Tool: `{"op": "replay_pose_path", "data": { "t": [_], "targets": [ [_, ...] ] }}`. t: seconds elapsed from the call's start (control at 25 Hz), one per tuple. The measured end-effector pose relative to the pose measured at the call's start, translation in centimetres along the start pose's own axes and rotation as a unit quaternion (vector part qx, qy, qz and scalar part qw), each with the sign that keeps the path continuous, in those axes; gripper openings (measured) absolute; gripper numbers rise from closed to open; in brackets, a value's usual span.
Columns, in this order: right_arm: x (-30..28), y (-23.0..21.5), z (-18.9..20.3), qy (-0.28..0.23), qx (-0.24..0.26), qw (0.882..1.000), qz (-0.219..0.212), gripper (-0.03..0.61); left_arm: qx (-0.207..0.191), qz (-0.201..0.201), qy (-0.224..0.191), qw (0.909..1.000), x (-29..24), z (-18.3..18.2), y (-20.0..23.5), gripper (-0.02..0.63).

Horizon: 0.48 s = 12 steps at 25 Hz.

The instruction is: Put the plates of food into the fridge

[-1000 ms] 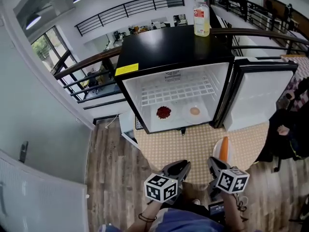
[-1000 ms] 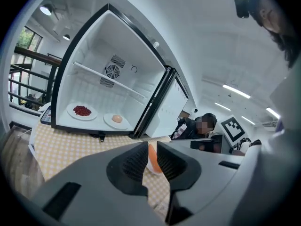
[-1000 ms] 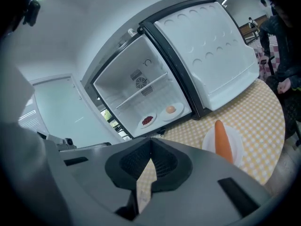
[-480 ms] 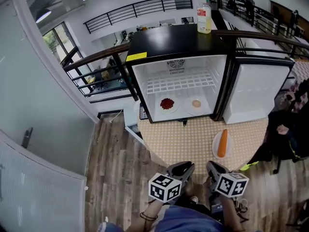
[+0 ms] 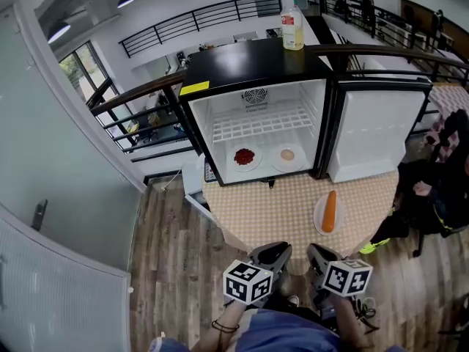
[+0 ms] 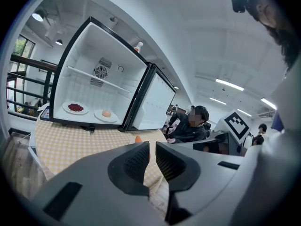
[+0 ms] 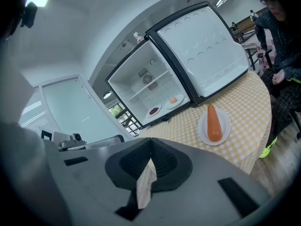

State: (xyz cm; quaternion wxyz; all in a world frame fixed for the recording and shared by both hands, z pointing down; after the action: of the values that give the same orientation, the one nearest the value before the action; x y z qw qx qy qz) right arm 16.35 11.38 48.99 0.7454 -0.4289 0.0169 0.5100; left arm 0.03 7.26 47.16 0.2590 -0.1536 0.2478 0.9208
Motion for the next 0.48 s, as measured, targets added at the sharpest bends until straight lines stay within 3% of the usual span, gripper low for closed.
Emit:
{"op": "replay_pose_path", "data": {
  "t": [0.48],
  "targets": [
    [1.04,-0.75,0.34,0.001,-0.002,1.0,0.008,0.015,0.01,-0.005,-0.01,0.9999,-0.08,0.23,-0.17,0.051]
  ]
}}
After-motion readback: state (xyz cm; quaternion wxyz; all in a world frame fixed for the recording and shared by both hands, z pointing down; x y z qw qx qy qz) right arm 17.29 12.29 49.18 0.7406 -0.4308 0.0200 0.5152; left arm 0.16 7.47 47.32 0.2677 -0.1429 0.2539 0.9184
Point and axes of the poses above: the fingertips, and each gripper's own axes: x backward along the fingers, y to its left, z out of its underside, the point moved 8 cm from there along x, backward along the fingers, and after that the axes turned 5 degrees about y, right-handed, at the moved point
